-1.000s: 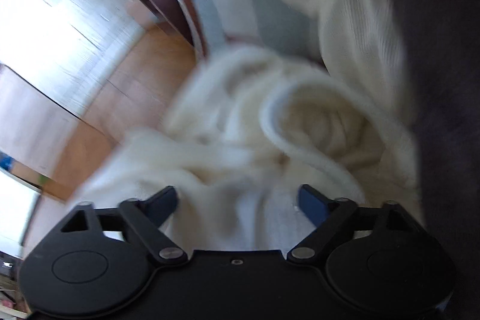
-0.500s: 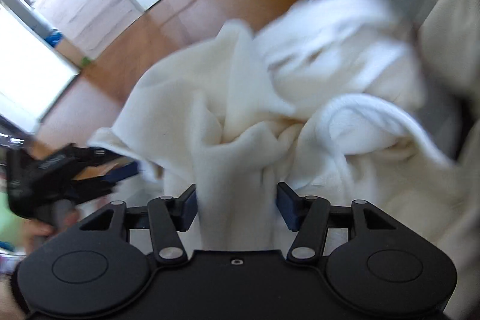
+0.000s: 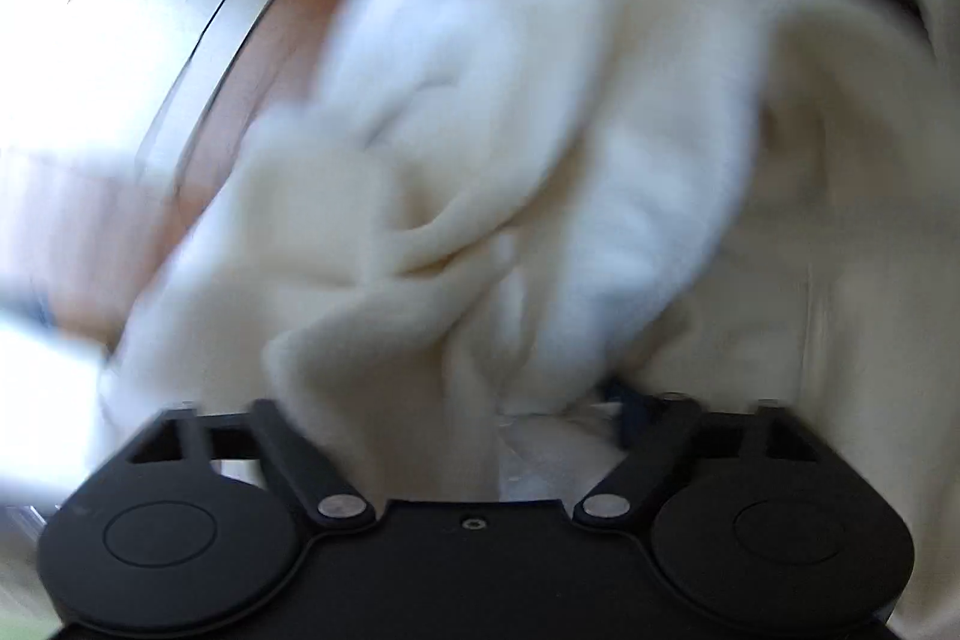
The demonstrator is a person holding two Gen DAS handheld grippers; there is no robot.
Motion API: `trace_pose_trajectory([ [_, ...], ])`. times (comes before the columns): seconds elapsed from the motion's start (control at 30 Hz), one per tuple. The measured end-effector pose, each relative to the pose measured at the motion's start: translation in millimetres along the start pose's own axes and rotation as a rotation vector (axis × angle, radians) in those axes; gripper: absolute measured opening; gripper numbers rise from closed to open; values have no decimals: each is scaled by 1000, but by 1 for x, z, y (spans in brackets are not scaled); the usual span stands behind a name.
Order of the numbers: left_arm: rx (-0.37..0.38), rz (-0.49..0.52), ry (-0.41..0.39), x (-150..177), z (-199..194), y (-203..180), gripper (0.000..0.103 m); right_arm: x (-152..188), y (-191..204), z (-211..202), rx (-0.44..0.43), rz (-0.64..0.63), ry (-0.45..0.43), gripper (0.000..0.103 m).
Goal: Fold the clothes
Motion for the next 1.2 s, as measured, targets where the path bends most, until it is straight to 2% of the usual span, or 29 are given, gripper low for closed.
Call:
trace_pose_trajectory([
  [0.07, 79, -37, 18, -1, -5, -7, 43, 4, 15, -8, -123, 55, 6, 53],
  [0.13, 123, -34, 38, 2, -9, -22, 43, 9, 21, -11, -207, 108, -3, 53],
  [0.17, 138, -23, 47, 5, -10, -30, 43, 11, 24, -12, -210, 97, -6, 53],
  [0.23, 132, 30, 72, 14, -12, -47, 43, 18, 35, -14, -204, 61, -14, 53],
  [0.33, 82, 116, 87, 26, -14, -73, 41, 18, 48, -19, -259, 49, -18, 50],
  [0.37, 58, 137, 62, 29, -18, -80, 33, 19, 58, -21, -283, 24, -11, 46],
  [0.43, 30, 184, 33, 32, -31, -103, 30, 20, 79, -28, -331, -34, 3, 44],
  [0.53, 25, 281, -14, 39, -59, -146, 28, 0, 118, -44, -414, -124, -21, 43],
  [0.6, 47, 317, -114, 46, -84, -169, 28, -11, 144, -55, -466, -181, -35, 43],
  [0.63, 53, 327, -132, 46, -93, -177, 28, -14, 158, -59, -489, -208, -40, 43],
  [0.9, 50, 314, -276, 50, -182, -202, 28, -7, 251, -75, -554, -418, -22, 42],
  [1.03, 27, 374, -367, 63, -239, -217, 28, 8, 301, -96, -588, -548, -9, 41],
  [1.2, -9, 477, -472, 94, -325, -233, 28, 23, 379, -125, -589, -746, -25, 39],
])
Point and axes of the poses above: each gripper's, at about its wrist camera, not at the fingertips, and z roughly the way its jaws point, y to its left, x to its underside, the point moved 9 cm from there along z, roughly the way its jaws point, and after that the axes turned 13 degrees about -z, right-handed, at the moved point
